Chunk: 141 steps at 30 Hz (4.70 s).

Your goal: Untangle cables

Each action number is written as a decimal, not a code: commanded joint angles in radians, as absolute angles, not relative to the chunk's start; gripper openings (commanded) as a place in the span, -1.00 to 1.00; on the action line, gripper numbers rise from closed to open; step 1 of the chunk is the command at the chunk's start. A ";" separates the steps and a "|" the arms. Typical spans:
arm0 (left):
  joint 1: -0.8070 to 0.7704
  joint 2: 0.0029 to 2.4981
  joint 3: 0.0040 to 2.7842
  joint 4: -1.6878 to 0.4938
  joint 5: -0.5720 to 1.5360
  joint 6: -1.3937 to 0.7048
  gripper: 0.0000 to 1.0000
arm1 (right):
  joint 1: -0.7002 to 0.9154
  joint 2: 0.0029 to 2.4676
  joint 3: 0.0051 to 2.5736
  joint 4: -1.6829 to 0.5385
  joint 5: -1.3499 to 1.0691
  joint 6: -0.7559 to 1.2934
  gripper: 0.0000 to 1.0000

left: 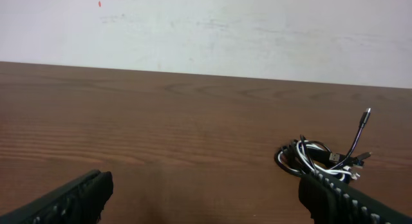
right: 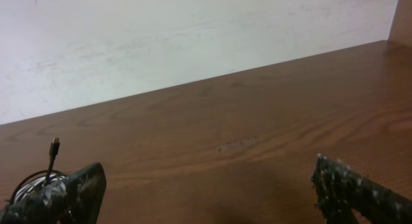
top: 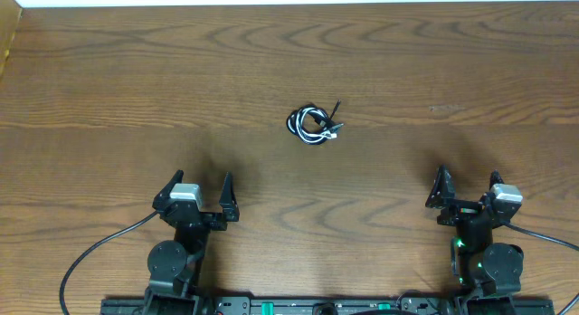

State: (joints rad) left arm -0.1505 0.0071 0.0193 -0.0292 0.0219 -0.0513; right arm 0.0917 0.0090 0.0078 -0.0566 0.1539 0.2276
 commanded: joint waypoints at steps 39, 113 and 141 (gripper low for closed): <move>-0.144 0.006 0.004 -0.072 0.012 -0.042 0.96 | 0.091 0.007 0.006 -0.053 0.218 0.130 0.98; -0.145 0.997 0.824 -0.881 0.207 -0.145 0.95 | 0.091 0.977 0.805 -0.703 0.098 0.178 0.98; -0.145 1.201 1.036 -0.636 0.215 -0.200 0.96 | 0.091 1.011 0.846 -0.711 -0.060 0.179 0.99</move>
